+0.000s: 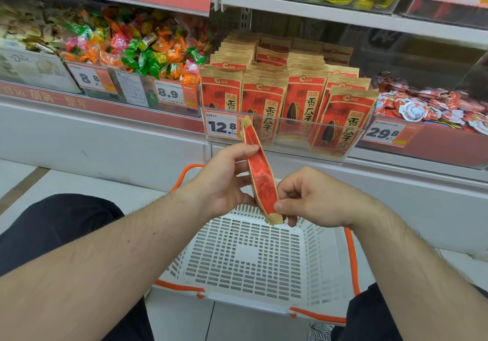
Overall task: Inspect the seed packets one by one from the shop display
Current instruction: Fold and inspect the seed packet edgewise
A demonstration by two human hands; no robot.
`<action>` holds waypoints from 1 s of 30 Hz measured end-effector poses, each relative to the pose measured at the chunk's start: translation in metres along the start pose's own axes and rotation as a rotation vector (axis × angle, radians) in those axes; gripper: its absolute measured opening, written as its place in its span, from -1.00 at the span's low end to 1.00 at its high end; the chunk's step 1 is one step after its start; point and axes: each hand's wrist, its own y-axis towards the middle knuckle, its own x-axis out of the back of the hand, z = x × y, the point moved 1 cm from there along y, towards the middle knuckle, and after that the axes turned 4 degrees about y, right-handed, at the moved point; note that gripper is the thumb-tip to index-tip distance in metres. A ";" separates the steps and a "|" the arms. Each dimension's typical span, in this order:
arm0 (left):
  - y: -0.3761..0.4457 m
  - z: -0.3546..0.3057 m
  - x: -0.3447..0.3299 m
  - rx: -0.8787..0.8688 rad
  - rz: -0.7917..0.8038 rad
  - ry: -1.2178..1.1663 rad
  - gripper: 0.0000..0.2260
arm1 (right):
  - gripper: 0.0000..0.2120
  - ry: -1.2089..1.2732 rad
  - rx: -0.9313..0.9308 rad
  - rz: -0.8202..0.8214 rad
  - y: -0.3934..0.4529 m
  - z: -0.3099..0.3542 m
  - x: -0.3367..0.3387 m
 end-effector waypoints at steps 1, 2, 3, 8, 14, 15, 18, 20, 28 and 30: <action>0.001 0.000 0.000 0.000 0.002 0.006 -0.83 | -0.77 -0.011 -0.003 -0.015 0.000 0.000 0.000; 0.001 0.000 0.000 0.002 0.007 0.016 -0.83 | -0.76 -0.025 -0.006 -0.032 0.001 -0.001 -0.002; 0.001 0.001 -0.001 0.009 0.013 0.032 -0.82 | -0.74 -0.048 -0.005 -0.049 0.002 -0.001 -0.003; 0.002 0.004 -0.005 0.020 -0.019 0.060 -0.77 | -0.80 -0.158 0.051 -0.066 0.006 0.006 -0.020; -0.001 0.001 -0.001 0.038 0.025 0.020 -0.74 | -0.74 0.038 -0.052 -0.439 0.010 -0.001 -0.005; -0.002 0.001 -0.001 0.033 0.042 0.035 -0.73 | -0.75 0.126 -0.054 -0.554 0.010 -0.002 -0.001; -0.005 -0.001 -0.002 0.045 0.102 0.058 -0.72 | -0.83 0.396 -0.068 -0.618 0.011 -0.005 0.006; -0.007 -0.002 -0.003 0.056 0.138 0.075 -0.71 | -0.83 0.443 -0.059 -0.546 0.011 -0.006 0.003; -0.004 -0.011 0.000 -0.081 0.115 -0.038 -0.69 | -0.71 0.521 0.022 -0.572 0.009 -0.005 0.004; -0.004 -0.011 0.001 -0.087 0.136 -0.061 -0.71 | -0.72 0.544 0.026 -0.569 0.009 -0.005 0.004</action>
